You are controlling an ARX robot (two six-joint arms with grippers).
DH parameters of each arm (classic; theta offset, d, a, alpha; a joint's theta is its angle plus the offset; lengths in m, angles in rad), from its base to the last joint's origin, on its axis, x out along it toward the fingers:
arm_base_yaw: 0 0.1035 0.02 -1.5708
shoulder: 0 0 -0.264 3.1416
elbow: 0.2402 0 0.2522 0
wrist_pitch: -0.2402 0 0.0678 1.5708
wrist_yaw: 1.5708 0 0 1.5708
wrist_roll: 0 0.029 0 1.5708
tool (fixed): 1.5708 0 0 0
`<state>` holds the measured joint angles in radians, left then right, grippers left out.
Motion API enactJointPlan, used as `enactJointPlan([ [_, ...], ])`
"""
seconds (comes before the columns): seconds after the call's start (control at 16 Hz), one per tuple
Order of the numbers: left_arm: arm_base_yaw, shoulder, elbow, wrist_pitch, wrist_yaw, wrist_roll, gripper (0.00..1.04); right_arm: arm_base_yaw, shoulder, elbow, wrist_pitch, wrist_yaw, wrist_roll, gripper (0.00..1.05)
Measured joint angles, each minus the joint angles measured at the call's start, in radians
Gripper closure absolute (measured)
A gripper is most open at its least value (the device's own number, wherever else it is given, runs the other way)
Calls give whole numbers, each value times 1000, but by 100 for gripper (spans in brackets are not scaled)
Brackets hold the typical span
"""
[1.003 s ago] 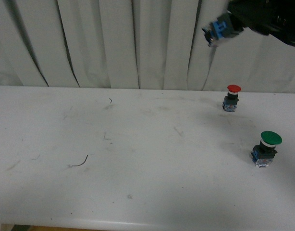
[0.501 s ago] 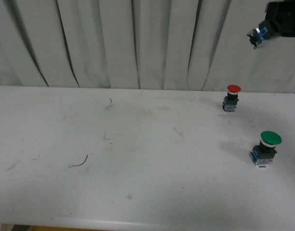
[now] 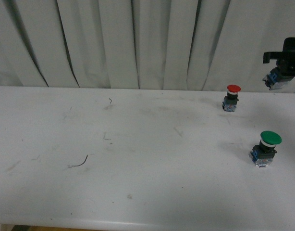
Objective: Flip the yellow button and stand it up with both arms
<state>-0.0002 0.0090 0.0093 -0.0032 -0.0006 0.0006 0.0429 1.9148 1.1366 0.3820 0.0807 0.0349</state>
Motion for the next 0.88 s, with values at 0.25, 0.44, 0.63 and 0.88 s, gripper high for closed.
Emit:
enactJointPlan([
  [0.25,0,0,0,0,0,0,7,24,137,201,-155,92,7,70],
  [0.44,0,0,0,0,0,0,7,72,250,307,-279,145,48,70],
  [0.63,0,0,0,0,0,0,7,108,343,397,-381,192,81,70],
  [0.88,0,0,0,0,0,0,7,113,404,465,-399,205,122,70],
])
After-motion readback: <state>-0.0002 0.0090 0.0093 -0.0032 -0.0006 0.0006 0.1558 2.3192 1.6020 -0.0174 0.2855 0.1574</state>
